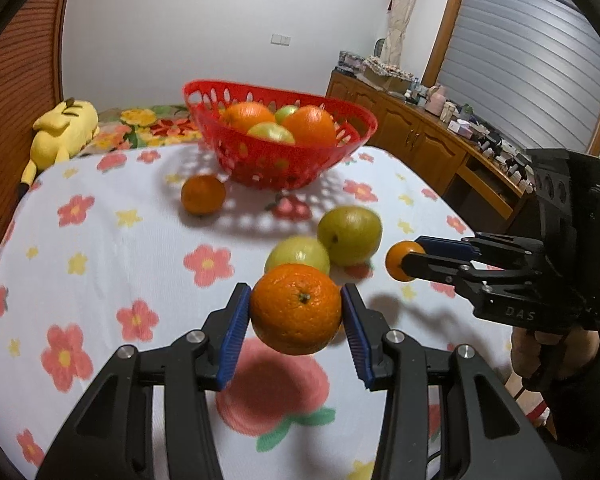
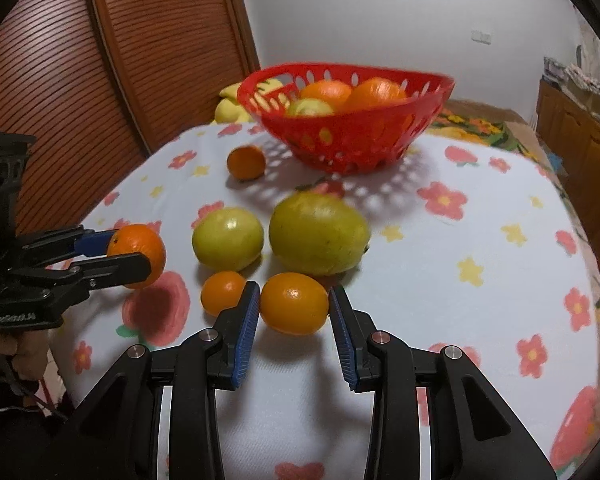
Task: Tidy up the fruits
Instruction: 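Carry the orange and tangerine over the red basket with both tools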
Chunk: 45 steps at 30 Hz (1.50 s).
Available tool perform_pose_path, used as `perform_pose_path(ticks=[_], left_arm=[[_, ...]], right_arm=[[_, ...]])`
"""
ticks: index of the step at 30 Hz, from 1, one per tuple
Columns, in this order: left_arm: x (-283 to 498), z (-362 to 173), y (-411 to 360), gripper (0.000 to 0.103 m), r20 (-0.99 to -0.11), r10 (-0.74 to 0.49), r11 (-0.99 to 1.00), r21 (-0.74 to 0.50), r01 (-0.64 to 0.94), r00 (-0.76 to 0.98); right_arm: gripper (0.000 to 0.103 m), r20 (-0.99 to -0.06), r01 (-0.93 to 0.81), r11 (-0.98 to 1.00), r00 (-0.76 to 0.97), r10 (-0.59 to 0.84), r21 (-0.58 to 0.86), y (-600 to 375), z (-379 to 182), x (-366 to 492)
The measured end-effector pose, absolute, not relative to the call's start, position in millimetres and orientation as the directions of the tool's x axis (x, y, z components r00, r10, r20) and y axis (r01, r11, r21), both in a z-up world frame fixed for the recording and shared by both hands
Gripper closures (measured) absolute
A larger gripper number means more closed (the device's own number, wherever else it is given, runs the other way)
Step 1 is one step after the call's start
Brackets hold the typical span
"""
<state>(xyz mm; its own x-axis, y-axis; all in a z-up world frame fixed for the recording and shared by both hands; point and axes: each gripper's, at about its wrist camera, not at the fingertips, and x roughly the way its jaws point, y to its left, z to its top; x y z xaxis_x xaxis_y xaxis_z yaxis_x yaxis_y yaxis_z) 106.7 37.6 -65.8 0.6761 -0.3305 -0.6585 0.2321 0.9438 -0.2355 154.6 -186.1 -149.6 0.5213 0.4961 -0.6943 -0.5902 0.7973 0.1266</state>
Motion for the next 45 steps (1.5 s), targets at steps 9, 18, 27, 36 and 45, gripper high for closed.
perform_pose_path(ticks=[9,18,27,36,45], left_arm=[[121,-36,30,0.059,-0.616,-0.343,0.939,-0.223,0.261,0.709],[139,-16,32,0.059,-0.583,-0.344,0.939,-0.212,0.271,0.736],[156,-3,40,0.059,-0.549,-0.351,0.936,-0.226,0.269,0.759],[176,-3,40,0.059,-0.561,-0.334,0.943,-0.211,0.259,0.758],[204,-7,43,0.059,-0.585,-0.308,0.951,-0.19,0.243,0.75]], right_arm=[[0.068,-0.639,-0.597,0.796,0.575,0.511,0.099,-195,-111,156],[0.068,-0.601,-0.603,0.795,0.613,0.513,0.064,-193,-81,165],[0.068,-0.586,-0.6,0.799,0.635,0.503,0.037,-188,-65,188],[0.068,-0.586,-0.601,0.799,0.636,0.502,0.032,-182,-58,213],[0.067,-0.602,-0.625,0.78,0.612,0.513,0.03,-168,-65,245]])
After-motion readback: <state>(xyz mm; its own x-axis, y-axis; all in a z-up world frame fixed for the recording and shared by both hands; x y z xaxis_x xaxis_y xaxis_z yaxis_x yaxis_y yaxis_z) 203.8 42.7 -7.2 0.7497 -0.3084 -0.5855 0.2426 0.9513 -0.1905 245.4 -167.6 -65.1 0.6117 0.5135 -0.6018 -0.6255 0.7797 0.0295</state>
